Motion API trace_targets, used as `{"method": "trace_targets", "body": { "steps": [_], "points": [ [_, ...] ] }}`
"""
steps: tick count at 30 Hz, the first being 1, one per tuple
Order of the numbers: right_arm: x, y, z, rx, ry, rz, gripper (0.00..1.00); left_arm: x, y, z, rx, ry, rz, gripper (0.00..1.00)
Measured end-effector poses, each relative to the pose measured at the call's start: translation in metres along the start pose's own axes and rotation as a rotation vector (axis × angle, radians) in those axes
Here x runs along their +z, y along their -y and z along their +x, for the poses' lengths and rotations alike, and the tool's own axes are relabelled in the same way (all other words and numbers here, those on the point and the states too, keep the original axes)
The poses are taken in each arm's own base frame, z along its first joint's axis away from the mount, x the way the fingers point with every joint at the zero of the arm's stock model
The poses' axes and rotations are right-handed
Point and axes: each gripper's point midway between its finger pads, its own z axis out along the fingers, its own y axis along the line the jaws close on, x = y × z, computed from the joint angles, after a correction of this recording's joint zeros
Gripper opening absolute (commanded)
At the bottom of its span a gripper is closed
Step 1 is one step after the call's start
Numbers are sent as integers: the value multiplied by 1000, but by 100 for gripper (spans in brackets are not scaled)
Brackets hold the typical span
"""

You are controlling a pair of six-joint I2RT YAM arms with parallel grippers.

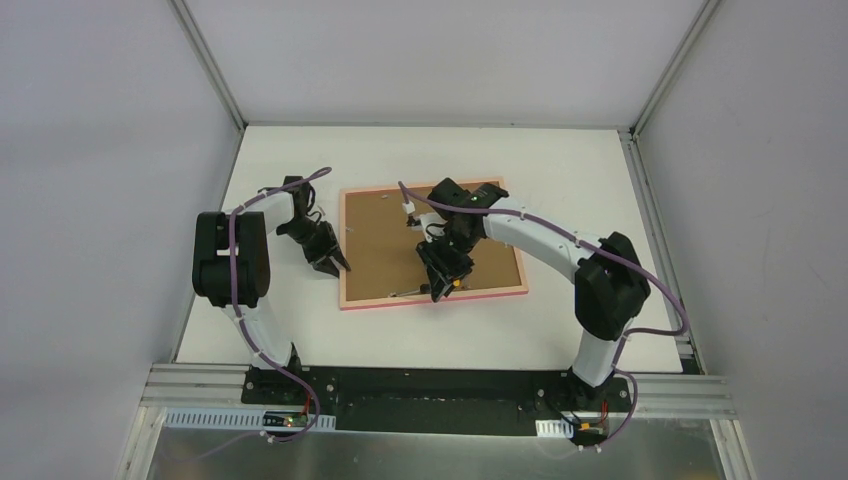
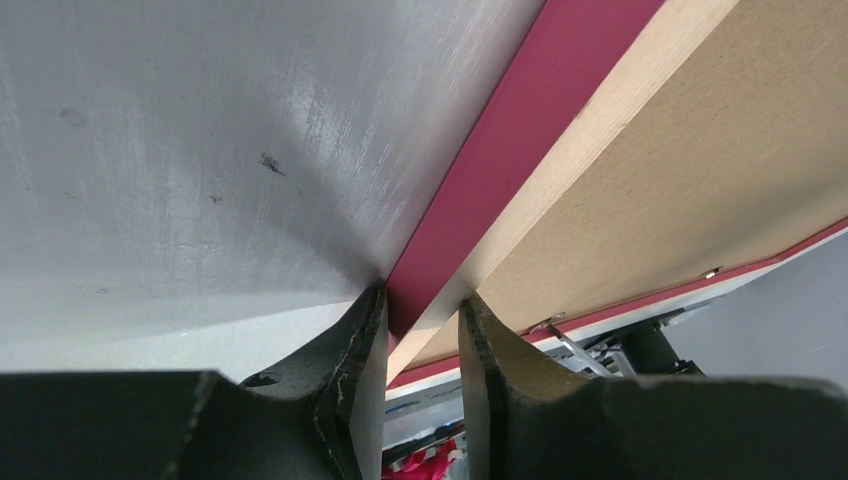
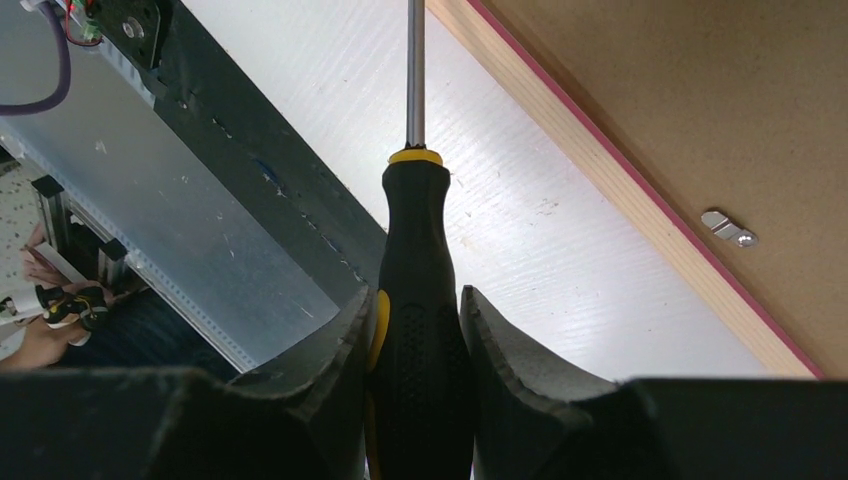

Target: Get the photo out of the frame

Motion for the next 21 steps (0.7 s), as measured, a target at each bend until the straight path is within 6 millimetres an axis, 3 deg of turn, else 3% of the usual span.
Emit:
{"method": "trace_targets", "body": {
  "steps": [15, 21],
  "points": [
    [10, -4, -19, -120, -20, 30, 0, 1, 1, 4, -2, -12, 13, 18],
    [5, -8, -47, -65, 86, 59, 0, 1, 2, 9, -4, -25, 29, 18]
  ]
}}
